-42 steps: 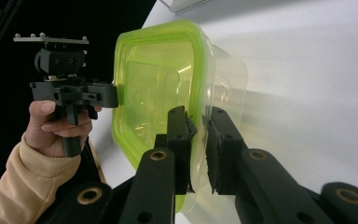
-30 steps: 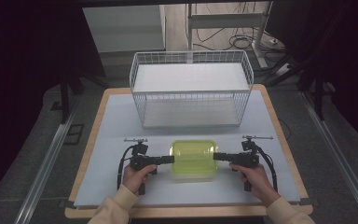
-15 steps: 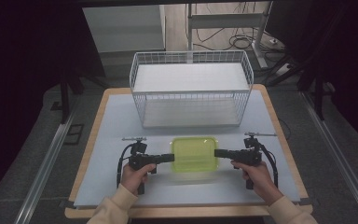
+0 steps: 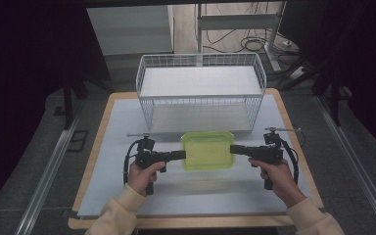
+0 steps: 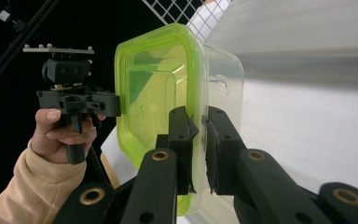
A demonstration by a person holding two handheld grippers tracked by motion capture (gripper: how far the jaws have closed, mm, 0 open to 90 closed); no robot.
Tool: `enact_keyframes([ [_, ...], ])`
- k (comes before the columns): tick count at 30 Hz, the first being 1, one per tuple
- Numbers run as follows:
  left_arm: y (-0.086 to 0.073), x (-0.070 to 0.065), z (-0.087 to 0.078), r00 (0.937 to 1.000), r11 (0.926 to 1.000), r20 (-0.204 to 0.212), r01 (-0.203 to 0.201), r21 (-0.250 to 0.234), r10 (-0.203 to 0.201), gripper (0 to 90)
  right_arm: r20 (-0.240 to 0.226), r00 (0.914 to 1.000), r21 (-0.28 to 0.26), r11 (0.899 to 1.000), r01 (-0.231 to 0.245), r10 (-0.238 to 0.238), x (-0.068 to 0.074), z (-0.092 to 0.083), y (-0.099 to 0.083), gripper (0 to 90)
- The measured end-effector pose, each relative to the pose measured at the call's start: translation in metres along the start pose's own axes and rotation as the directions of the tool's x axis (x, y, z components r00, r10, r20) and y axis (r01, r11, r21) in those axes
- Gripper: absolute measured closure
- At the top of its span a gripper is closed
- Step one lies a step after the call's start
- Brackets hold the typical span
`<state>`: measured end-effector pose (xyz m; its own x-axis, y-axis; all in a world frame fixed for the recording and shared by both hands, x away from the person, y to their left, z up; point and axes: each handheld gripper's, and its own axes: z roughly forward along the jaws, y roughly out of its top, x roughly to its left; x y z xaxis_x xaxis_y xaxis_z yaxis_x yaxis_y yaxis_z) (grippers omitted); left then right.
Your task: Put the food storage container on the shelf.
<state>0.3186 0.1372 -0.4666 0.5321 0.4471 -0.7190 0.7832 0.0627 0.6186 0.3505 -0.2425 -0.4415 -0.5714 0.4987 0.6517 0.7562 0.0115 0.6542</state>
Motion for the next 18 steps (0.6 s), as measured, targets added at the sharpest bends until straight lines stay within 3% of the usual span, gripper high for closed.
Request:
enact_keyframes([
  [18, 0.03, -0.018, -0.013, 1.0, 0.9996, 0.001, -0.007, -0.029, 0.007, 82.3, 0.029, 0.9986, 0.002, 0.999, 0.044, -0.044, 0.027, -0.006, 0.038, 82.1],
])
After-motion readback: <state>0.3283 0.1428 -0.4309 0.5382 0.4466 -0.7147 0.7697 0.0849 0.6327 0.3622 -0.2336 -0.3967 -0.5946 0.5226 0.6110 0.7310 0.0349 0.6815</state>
